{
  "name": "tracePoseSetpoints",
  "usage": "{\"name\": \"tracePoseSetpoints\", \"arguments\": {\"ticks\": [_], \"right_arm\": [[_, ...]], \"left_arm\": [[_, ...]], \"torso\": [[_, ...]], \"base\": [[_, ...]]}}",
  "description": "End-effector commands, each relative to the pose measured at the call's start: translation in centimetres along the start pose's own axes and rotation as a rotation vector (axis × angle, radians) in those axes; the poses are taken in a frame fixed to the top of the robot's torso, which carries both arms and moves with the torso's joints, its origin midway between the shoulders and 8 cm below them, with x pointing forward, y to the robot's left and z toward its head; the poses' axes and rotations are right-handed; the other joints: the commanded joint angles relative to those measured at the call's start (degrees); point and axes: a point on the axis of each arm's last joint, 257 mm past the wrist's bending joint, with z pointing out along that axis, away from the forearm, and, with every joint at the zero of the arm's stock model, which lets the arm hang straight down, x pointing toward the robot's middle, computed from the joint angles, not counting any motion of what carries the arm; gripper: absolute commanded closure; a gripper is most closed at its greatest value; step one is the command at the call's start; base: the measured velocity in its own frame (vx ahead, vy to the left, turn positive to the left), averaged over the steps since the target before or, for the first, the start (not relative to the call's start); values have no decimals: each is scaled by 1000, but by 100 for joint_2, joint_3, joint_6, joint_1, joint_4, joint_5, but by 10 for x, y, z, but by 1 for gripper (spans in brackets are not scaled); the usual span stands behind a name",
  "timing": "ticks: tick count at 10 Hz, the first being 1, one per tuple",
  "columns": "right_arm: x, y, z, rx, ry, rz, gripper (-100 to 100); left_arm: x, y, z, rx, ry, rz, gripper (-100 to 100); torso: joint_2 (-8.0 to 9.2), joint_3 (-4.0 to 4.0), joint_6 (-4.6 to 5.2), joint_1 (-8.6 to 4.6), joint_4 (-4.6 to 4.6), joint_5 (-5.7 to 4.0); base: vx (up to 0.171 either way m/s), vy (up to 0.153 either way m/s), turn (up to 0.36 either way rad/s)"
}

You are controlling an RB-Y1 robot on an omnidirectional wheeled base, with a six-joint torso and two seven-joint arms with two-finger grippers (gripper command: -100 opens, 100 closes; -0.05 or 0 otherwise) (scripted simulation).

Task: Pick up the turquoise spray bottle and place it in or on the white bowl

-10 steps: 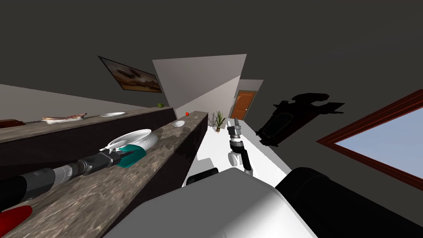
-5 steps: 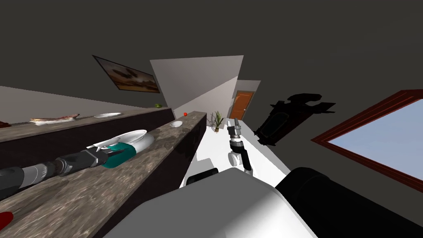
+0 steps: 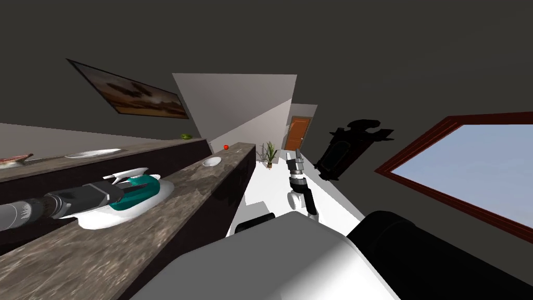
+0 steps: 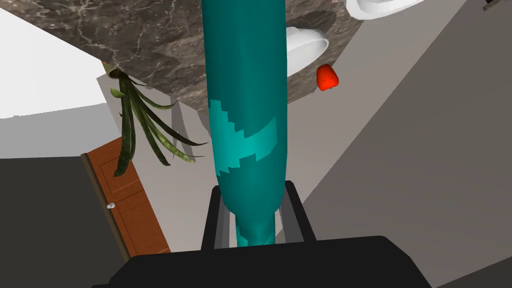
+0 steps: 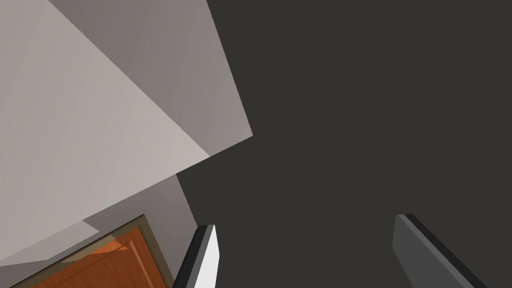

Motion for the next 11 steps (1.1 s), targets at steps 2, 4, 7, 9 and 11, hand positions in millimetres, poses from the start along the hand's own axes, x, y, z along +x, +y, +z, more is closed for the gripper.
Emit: {"name": "tracePoseSetpoints", "arguments": {"ticks": [2,4,7,9,11], "right_arm": [[0,0,0,0,0,0,0],[0,0,0,0,0,0,0],[0,0,0,0,0,0,0],[0,0,0,0,0,0,0],[0,0,0,0,0,0,0]], "left_arm": [[-6,9,2,-17,-14,-58,100],[-6,13,4,-33,-23,-119,100],[-2,17,8,-58,-36,-227,100],[3,19,12,-75,-43,-303,100],[9,20,15,-91,-47,-377,100]], "torso": [[16,7,-13,11,0,5],[-4,-5,-1,41,-5,14],[-15,-14,-7,58,-12,27],[-3,-8,-17,89,-11,37],[8,0,-20,87,-6,45]], "base": [[157,-2,-121],[204,58,-218],[203,76,-187],[162,126,-151],[160,99,-168]]}}
